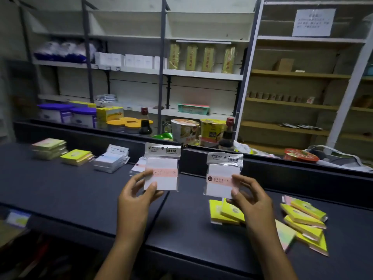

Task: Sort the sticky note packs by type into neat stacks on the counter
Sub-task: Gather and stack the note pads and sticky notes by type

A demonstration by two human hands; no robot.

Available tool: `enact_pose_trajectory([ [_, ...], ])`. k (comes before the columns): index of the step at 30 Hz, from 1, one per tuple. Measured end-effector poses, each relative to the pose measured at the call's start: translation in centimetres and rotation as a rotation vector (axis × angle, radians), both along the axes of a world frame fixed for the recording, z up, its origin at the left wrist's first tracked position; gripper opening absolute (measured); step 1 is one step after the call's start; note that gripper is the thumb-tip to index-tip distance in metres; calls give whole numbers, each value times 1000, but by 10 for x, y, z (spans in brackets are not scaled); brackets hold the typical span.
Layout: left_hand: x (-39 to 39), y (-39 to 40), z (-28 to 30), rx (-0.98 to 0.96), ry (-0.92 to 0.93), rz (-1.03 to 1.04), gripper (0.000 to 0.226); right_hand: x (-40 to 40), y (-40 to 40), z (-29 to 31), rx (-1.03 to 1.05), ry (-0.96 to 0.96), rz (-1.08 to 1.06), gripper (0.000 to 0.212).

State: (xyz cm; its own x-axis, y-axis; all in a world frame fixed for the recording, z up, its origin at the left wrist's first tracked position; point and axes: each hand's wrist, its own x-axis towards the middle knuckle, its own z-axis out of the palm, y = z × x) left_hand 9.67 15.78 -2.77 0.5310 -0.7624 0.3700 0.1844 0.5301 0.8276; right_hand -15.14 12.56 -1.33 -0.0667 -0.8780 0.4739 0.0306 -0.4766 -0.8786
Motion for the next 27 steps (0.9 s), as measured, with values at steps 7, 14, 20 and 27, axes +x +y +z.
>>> enact_pose_trajectory([
  [7,87,63,5,42,-148,45,31,85,49,-5,-17,-24,15,37],
  [14,147,91,8,46,-196,1,36,150,70,-1,-53,0,18,41],
  [20,175,77,13,29,-229,-14,38,174,62,5,-49,35,9,41],
  [27,198,11,20,22,-259,-33,39,190,3,16,-59,90,2,41],
])
